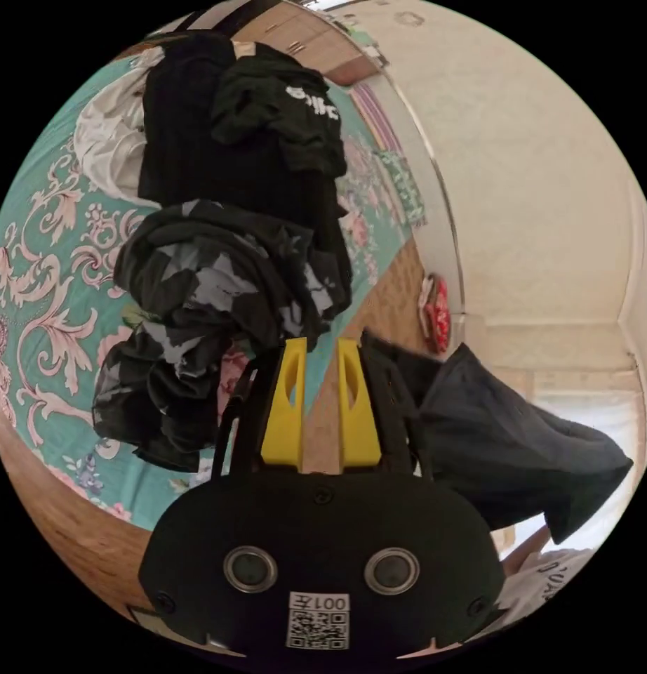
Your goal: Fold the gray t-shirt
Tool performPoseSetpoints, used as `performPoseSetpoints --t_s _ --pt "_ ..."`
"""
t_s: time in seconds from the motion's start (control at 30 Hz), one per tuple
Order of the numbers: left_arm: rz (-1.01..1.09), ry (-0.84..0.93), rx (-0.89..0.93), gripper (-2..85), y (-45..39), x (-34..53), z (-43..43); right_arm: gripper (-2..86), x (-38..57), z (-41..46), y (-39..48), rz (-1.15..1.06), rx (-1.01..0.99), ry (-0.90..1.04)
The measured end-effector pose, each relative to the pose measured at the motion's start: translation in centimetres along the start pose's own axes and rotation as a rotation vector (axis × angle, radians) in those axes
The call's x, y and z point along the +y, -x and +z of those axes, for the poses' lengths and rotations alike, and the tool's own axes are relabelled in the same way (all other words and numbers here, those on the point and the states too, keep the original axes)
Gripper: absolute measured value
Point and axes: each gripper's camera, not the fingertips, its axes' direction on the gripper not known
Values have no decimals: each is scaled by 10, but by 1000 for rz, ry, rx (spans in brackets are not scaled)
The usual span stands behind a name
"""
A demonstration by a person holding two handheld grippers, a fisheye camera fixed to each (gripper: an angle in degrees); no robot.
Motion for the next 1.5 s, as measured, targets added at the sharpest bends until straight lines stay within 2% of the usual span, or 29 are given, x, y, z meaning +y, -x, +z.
performPoseSetpoints --t_s 0.03,0.1,0.2,0.27,0.4,0.47,0.57,0.73,0.8,0.87,0.93,1.0,1.07,1.1,1.17,1.23,1.3,1.33,1.5 --pt "34 -15 70 59 -16 8 -9 -1 -10 3 12 -9 18 -3" --pt "138 14 81 68 -50 21 -20 0 -42 19 52 8 106 42" --pt "381 151 98 90 -120 54 -26 0 -62 55 92 94 122 190" --pt "570 269 215 120 -184 87 -23 0 -65 76 114 179 113 258" --pt "923 393 457 152 -302 141 -21 0 -73 119 172 395 65 370" --pt "1196 462 580 181 -384 179 -23 0 -80 142 204 443 85 452" --pt "1462 534 714 210 -474 222 -24 0 -94 190 271 428 167 667" --pt "1740 702 811 210 -588 294 -4 -1 -102 262 375 393 333 1028" --pt "1818 779 760 209 -621 332 13 -1 -100 286 416 395 464 1175" --pt "1963 915 703 209 -652 393 41 -1 -100 299 442 396 547 1240" --pt "2004 1054 732 210 -667 437 66 -1 -104 308 468 372 621 1244" --pt "1934 1254 890 211 -678 473 90 -1 -112 317 507 262 644 1215" --pt "1669 1574 1268 194 -687 511 118 -1 -117 321 539 140 660 1202" --pt "1596 1654 1359 183 -688 520 125 -1 -121 322 559 81 686 1199" --pt "1301 1934 1626 116 -686 551 150 -1 -123 321 589 -14 692 1189" --pt "1137 2013 1793 21 -682 568 162 0 -126 315 616 -36 685 1150" --pt "1099 1900 1837 0 -679 576 167 0 -126 298 647 -42 747 1105" --pt "1121 1767 1834 -4 -678 575 168 0 -125 292 654 -38 757 1093" --pt "1377 1381 1486 -9 -683 566 158 0 -103 239 702 -24 915 1071"
